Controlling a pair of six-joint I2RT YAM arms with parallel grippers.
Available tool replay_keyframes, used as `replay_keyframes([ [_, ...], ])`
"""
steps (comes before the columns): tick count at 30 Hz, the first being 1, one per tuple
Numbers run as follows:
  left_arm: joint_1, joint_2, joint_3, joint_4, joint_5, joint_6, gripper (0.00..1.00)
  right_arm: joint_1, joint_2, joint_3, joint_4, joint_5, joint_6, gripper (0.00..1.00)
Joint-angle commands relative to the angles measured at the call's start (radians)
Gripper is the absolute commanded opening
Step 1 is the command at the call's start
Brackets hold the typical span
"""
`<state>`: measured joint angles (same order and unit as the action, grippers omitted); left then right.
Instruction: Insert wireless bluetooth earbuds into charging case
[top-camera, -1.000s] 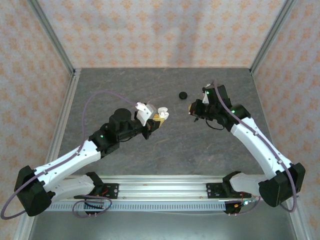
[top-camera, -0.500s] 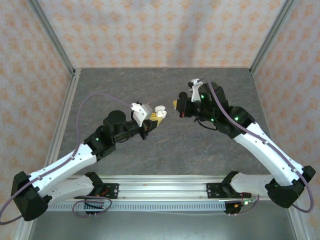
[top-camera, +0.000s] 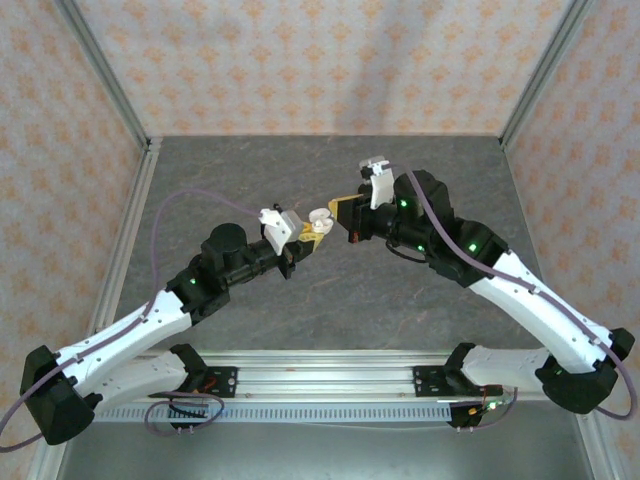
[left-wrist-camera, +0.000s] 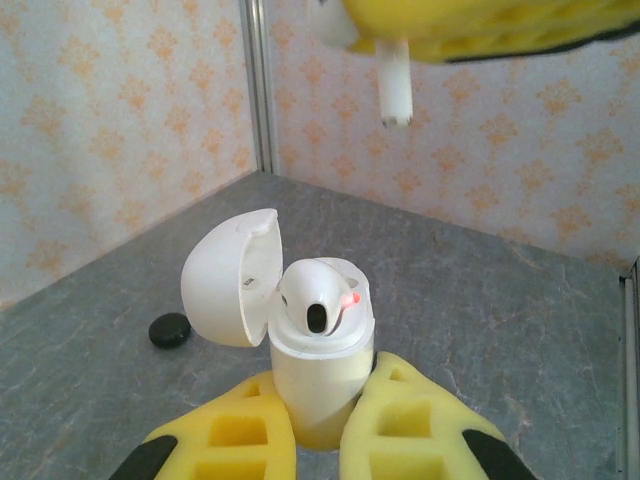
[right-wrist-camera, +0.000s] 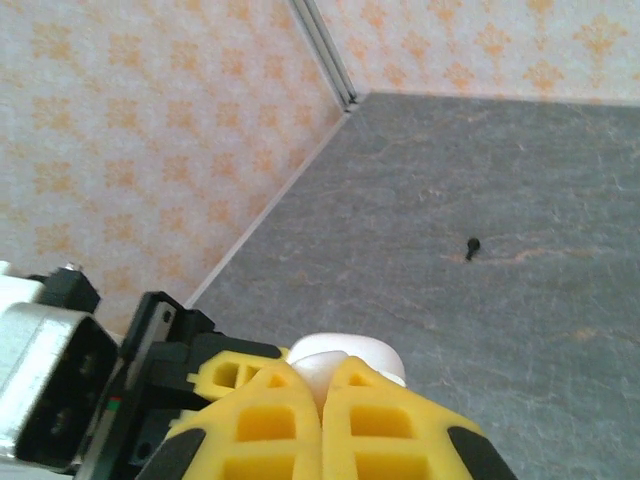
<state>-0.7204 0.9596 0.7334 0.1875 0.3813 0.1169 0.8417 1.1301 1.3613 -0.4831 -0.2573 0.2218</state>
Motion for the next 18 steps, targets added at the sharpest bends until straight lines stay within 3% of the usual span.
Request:
replay_keyframes([
  [1,-0.011,-0.018,0.026,0.026,0.012,0.056,0.0,0.007,-0.05,-0.037,0.102,0.004,-0.036,0.02],
  [18,-0.01,-0.018,0.054,0.032,-0.005,-0.021,0.0,0.008,-0.06,-0.126,0.218,-0.013,-0.063,0.02],
])
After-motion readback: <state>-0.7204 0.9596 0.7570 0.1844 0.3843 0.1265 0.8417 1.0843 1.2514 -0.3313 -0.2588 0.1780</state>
